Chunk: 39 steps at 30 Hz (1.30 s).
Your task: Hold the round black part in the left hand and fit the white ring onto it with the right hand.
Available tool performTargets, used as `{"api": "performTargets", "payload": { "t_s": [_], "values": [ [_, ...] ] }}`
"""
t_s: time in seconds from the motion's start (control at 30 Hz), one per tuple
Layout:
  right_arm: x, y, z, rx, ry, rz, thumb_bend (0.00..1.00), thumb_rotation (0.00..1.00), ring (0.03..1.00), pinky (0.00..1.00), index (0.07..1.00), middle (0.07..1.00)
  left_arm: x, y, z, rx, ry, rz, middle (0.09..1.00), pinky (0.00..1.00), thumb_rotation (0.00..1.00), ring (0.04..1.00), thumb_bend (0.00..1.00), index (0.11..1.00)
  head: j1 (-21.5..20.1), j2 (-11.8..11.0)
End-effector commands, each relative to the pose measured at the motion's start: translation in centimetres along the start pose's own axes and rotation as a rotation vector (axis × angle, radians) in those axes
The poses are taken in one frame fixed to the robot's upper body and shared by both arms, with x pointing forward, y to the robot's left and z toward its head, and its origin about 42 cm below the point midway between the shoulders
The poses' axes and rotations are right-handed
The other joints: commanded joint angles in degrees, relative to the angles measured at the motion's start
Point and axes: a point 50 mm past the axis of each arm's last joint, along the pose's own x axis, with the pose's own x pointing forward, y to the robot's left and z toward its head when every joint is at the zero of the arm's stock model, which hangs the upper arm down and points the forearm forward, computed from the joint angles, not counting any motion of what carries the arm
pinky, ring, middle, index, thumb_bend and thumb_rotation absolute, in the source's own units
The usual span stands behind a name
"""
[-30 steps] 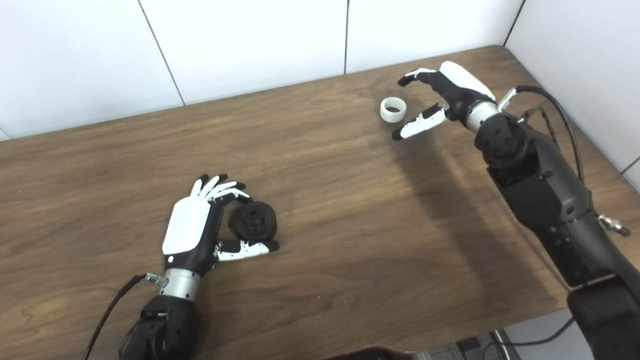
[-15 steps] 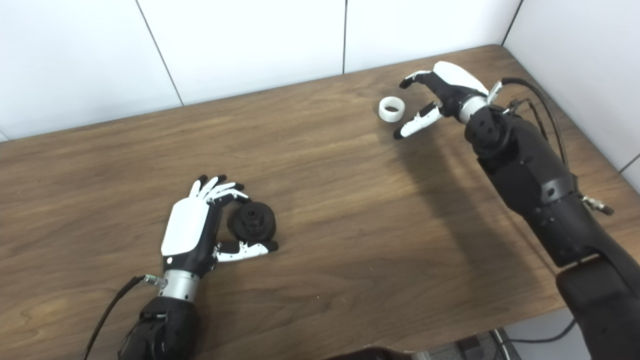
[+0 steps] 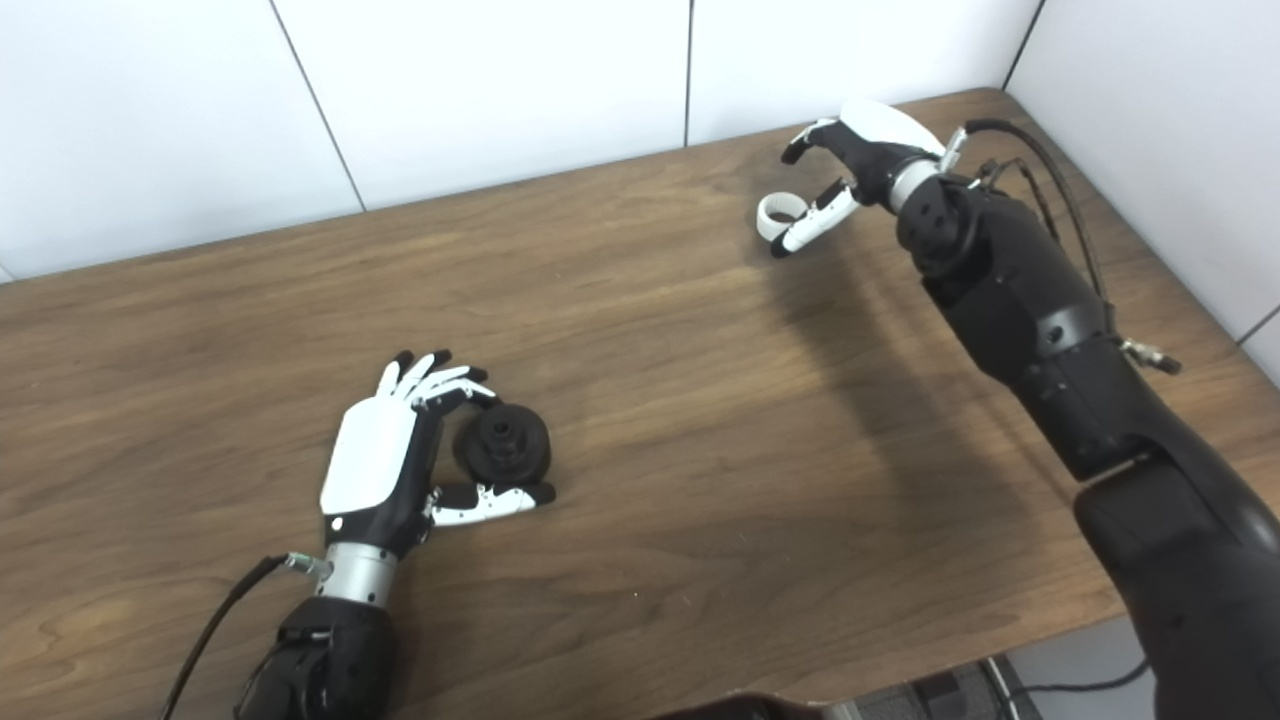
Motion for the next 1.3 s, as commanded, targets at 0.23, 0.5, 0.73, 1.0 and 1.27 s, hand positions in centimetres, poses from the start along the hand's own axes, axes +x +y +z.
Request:
{"api": "performTargets", "payload": {
  "t_s": [0.23, 0.5, 0.73, 1.0, 1.27],
  "values": [
    [0.90, -3.74, 1.69, -0.072, -0.028, -0.086, 0.85, 0.29, 0.966, 0.98, 0.740, 0.930, -6.17, -4.48, -3.03, -0.008, 0.149, -0.159, 0.785, 1.00, 0.06, 0.917, 0.52, 0.485, -0.08, 0.63],
    [1.25, -3.50, 1.36, -0.086, -0.011, -0.080, 0.84, 0.25, 0.969, 0.99, 0.705, 0.921, -6.14, -4.46, -2.97, -0.008, 0.146, -0.159, 0.787, 1.00, 0.06, 0.919, 0.52, 0.485, -0.13, 0.79],
    [1.22, -3.39, 1.03, -0.107, -0.006, -0.076, 0.84, 0.25, 0.974, 0.99, 0.697, 0.928, -6.07, -4.43, -2.87, -0.010, 0.144, -0.158, 0.786, 1.00, 0.06, 0.918, 0.52, 0.485, -0.20, 1.05],
    [1.13, -3.09, 0.98, -0.107, -0.021, -0.070, 0.83, 0.25, 0.969, 0.98, 0.697, 0.930, -6.11, -4.43, -2.77, -0.004, 0.148, -0.159, 0.785, 1.00, 0.06, 0.918, 0.52, 0.485, -0.04, 1.35],
    [1.25, -2.98, 1.18, -0.113, -0.032, -0.077, 0.83, 0.26, 0.965, 0.99, 0.690, 0.921, -6.16, -4.48, -2.68, -0.008, 0.143, -0.152, 0.781, 1.00, 0.06, 0.914, 0.52, 0.485, 0.06, 1.37]
  ]
}}
